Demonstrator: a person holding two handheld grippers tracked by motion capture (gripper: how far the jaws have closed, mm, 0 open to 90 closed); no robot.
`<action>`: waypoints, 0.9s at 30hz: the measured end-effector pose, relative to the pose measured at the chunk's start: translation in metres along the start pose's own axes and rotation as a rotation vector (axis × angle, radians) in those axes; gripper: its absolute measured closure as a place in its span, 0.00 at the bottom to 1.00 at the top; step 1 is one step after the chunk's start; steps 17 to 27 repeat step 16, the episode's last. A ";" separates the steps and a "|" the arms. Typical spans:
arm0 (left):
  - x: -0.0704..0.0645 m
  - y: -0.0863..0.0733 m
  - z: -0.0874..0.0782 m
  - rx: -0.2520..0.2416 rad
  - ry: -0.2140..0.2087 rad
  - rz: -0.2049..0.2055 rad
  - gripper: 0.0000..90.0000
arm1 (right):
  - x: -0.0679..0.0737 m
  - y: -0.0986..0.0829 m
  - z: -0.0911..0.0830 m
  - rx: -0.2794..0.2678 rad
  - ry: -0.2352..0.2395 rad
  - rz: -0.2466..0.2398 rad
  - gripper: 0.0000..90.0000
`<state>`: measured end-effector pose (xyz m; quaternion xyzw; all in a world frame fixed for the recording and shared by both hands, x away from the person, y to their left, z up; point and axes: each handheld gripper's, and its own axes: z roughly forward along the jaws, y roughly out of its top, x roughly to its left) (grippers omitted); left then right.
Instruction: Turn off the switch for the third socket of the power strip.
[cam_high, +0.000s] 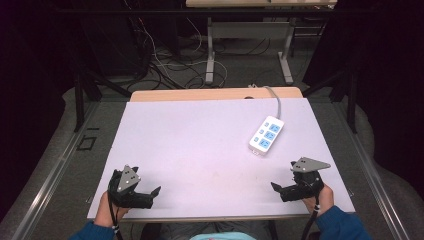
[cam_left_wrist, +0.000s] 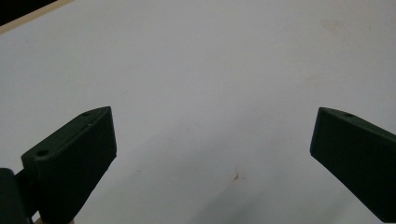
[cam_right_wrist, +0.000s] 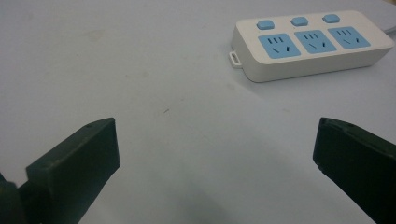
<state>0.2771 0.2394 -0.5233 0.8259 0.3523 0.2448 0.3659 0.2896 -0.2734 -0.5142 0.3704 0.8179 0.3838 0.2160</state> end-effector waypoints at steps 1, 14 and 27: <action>0.000 0.000 0.000 0.001 0.000 0.001 0.01 | 0.000 0.000 0.000 -0.002 0.000 -0.004 0.00; 0.000 0.000 0.000 0.004 0.000 0.003 0.01 | 0.000 -0.002 0.000 0.005 0.004 -0.005 0.00; 0.001 0.000 0.000 0.008 0.004 0.010 0.00 | 0.000 -0.001 0.000 0.010 0.004 -0.013 0.00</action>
